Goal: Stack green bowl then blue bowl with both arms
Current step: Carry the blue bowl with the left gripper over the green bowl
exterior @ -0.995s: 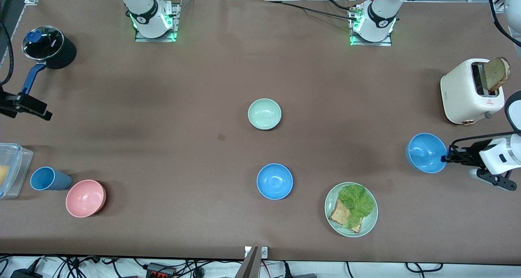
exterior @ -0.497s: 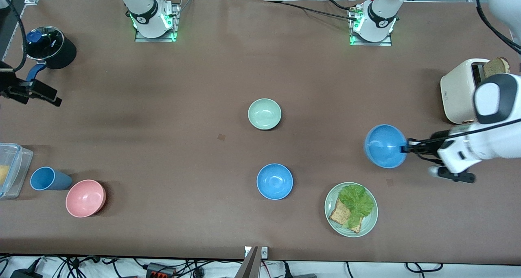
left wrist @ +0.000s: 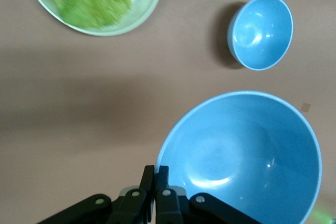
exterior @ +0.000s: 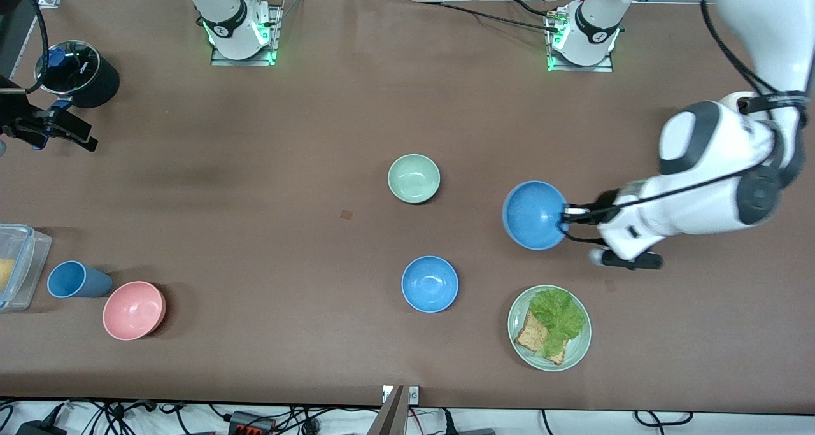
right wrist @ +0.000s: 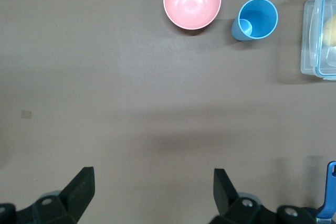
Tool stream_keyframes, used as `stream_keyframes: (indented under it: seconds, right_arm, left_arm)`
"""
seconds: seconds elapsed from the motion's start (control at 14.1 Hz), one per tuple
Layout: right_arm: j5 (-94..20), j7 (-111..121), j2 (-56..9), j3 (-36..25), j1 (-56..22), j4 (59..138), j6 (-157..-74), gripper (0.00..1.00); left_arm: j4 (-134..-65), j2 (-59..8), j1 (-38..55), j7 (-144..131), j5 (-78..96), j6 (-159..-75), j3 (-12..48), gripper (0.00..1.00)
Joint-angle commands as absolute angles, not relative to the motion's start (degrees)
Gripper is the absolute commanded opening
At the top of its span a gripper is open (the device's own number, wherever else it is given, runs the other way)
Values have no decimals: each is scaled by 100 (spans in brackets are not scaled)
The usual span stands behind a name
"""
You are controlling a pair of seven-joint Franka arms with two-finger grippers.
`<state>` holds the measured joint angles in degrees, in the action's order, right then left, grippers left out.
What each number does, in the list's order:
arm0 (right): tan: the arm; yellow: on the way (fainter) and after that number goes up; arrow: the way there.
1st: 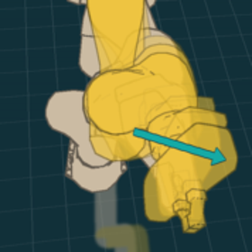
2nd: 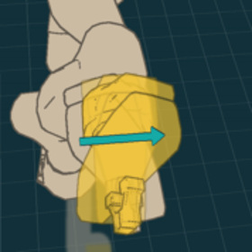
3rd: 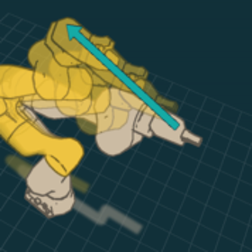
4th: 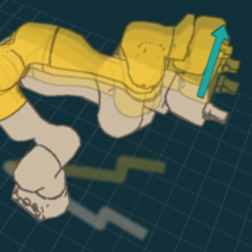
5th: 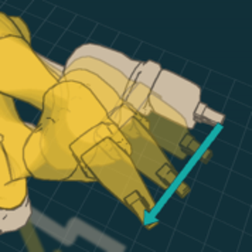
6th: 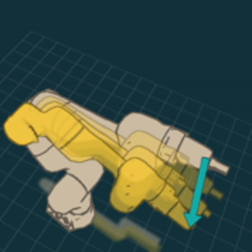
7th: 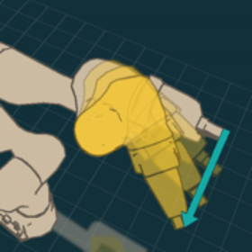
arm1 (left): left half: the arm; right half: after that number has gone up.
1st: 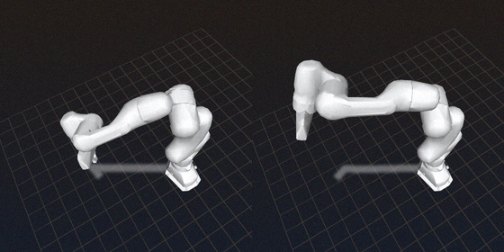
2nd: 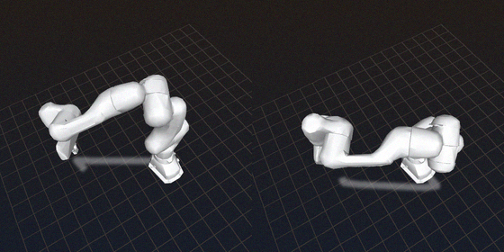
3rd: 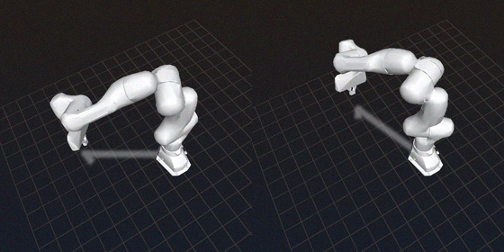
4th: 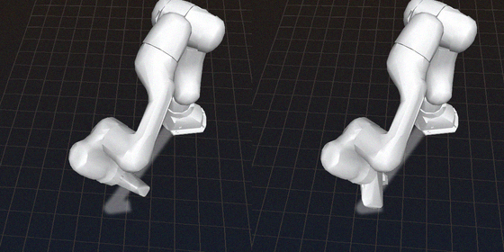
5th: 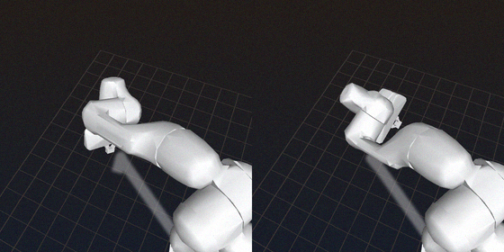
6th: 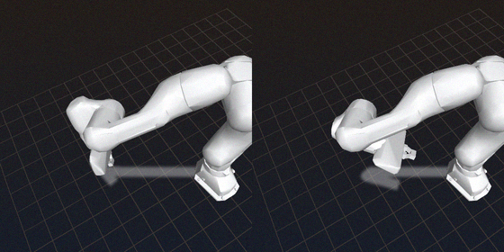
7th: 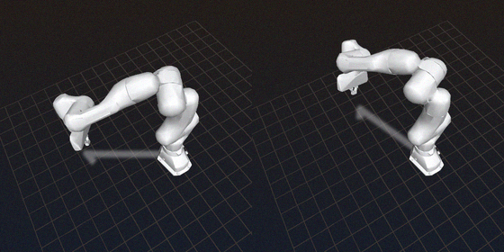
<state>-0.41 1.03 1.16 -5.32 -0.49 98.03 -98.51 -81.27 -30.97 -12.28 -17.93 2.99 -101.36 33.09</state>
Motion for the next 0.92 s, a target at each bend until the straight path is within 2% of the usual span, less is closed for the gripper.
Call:
stream_keyframes:
  seconds: [0.0, 0.14, 0.64, 0.85]
  right_arm:
    - [62, 185, 281, -518, -70, 9967, -9879, 100]
    - [70, 185, 290, -510, -79, 9967, -9879, 100]
    - [79, 184, 299, -510, -105, 9975, -9879, 100]
    - [88, 185, 299, -510, -105, 9976, -9888, 100]
  left_arm:
    - [-8209, -3023, -618, -2861, -130, -10274, 3305, 0]
    - [-8209, -3032, -344, -3356, -184, -10389, 3287, 0]
    - [-8288, -3032, -352, -3270, -193, -10450, 3244, 0]
    - [-8962, -2682, -115, -3304, -106, -11124, 3016, 0]
